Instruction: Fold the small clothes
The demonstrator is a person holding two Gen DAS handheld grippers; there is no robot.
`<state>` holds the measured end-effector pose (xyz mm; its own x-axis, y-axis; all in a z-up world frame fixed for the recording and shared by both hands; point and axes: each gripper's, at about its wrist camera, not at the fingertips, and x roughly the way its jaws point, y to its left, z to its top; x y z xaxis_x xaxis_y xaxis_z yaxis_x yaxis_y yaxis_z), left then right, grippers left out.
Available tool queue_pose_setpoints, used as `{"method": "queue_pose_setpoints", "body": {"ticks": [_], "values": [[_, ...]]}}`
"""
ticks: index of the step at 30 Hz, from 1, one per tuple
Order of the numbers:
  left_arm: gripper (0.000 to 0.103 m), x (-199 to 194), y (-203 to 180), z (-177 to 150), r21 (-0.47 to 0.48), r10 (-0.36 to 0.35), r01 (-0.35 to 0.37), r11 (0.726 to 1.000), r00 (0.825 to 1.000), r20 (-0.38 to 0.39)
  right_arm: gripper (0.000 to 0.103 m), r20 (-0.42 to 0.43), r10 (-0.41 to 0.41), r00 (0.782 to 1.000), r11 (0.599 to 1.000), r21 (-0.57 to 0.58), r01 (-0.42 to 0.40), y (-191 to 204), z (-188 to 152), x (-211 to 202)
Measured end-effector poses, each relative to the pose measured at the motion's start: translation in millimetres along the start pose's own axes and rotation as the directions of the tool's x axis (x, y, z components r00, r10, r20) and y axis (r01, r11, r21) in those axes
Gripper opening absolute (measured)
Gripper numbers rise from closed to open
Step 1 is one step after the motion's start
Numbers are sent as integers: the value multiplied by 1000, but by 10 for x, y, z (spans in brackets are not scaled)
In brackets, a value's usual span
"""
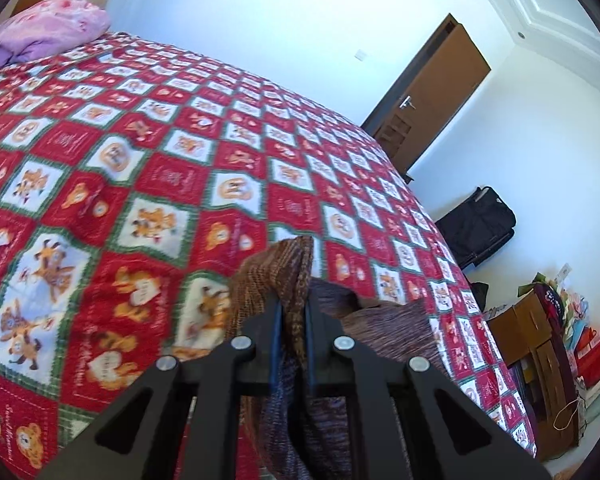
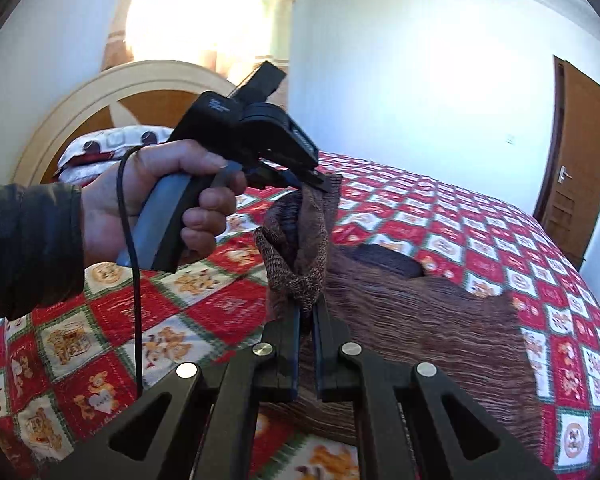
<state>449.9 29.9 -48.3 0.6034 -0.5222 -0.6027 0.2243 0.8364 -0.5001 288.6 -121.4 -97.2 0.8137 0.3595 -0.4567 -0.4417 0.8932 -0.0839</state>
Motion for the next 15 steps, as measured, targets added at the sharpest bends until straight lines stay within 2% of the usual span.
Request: {"method": "queue_pose_setpoints", "body": {"ticks": [15], "values": [[11, 417, -912, 1, 110, -42, 47, 993, 998, -45, 4, -9, -84, 996, 986, 146, 84, -743, -222, -310]]}}
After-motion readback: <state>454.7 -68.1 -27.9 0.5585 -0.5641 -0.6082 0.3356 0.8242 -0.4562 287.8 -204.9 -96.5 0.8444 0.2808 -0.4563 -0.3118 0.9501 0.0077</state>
